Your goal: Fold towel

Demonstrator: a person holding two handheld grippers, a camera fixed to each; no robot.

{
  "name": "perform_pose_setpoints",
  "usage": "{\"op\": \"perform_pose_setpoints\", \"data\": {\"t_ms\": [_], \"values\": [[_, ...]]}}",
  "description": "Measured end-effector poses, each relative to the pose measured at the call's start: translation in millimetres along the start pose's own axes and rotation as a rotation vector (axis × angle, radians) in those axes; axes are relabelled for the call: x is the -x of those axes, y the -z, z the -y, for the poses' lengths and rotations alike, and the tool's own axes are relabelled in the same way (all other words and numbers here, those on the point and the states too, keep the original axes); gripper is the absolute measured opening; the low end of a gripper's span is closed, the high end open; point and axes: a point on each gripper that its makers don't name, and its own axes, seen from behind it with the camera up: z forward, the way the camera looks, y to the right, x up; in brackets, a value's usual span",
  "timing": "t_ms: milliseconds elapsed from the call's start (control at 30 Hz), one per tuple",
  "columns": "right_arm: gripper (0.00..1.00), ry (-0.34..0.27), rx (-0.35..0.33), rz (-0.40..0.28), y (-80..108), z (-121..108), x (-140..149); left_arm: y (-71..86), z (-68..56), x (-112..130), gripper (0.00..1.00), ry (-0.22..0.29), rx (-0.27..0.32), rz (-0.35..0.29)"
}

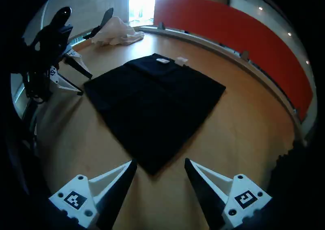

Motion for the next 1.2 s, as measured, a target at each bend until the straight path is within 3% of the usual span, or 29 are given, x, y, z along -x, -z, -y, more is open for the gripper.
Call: {"op": "perform_pose_setpoints", "data": {"t_ms": [500,833,967,1100,1200], "values": [[0.70,-0.028,-0.052,0.006,-2.3,8.5,4.6,-2.1,1.0,1.3,0.88,-0.034,-0.010,0.028],[0.37,-0.035,-0.051,0.006,-2.8,6.4,4.1,-2.4,-1.0,0.3,0.72,-0.034,-0.012,0.038],[0.25,-0.037,-0.051,0.003,-2.8,8.5,3.9,-2.8,-3.5,0.1,0.59,-0.033,-0.011,0.044],[0.22,-0.041,-0.050,0.003,-2.5,9.7,4.0,-2.9,-6.5,-0.5,0.47,-0.034,-0.010,0.051],[0.20,-0.043,-0.052,0.004,-2.4,10.3,4.1,-3.9,-7.1,-1.7,0.30,-0.031,-0.015,0.056]]}}
